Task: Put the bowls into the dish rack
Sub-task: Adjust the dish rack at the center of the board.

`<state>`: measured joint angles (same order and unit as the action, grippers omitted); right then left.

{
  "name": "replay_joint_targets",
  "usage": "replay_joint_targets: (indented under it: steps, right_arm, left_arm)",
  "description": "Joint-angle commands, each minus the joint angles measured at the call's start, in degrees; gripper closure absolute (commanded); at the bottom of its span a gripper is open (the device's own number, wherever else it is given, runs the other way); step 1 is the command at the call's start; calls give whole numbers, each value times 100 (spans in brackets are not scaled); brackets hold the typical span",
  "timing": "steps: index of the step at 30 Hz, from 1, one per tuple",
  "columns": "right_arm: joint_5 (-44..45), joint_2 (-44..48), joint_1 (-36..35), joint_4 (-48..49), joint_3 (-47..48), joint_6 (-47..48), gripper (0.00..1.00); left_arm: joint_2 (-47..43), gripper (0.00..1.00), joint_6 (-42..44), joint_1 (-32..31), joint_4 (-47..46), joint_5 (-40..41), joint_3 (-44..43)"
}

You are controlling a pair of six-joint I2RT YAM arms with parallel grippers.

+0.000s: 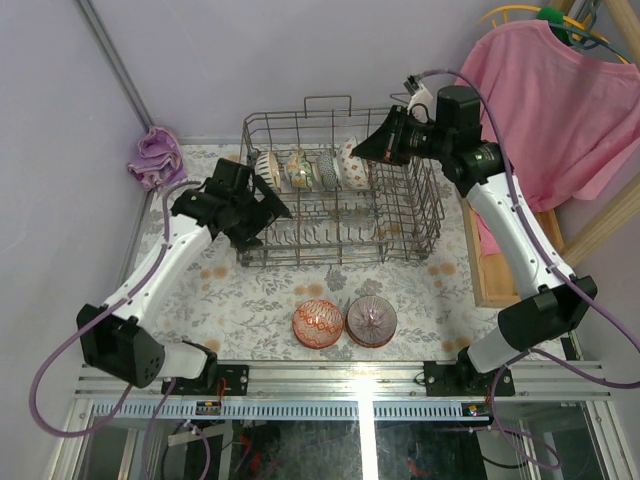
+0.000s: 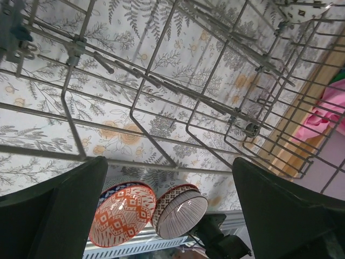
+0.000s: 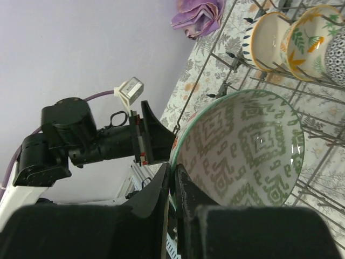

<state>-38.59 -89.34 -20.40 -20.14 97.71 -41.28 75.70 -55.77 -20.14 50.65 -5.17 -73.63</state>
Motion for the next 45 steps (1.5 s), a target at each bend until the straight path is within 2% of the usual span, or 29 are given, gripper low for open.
replay_joint_targets:
  steps: [1, 4, 7, 19, 23, 28, 39, 45]
  right_arm:
    - [-37, 175, 201, -810, 935, 376, 100]
    - [125, -37, 323, -1388, 1418, 663, 100]
    - [316, -152, 387, -1583, 1466, 749, 100]
    - [163, -557, 874, -1182, 1531, 310, 100]
    - [174, -961, 918, -978, 1747, 142, 100]
    - [324, -1384, 918, -825, 2030, -5, 100]
    - [404, -1553, 916, -853, 2050, -18, 100]
    - [387, -1398, 915, -802, 1817, -33, 100]
  left_arm:
    - [364, 0, -456, 10, 129, -322, -221]
    - [565, 4, -790, 18, 51, -489, -34]
    - [790, 9, -865, 21, 36, -509, -111]
    - [1885, 26, -312, 51, 531, -646, -750]
    - [1920, 29, -161, 72, 562, -729, -721]
    - [1813, 42, 51, 107, 697, -699, -507]
    - [1331, 52, 207, 116, 807, -756, 310]
    - [949, 53, 240, 116, 892, -629, 673]
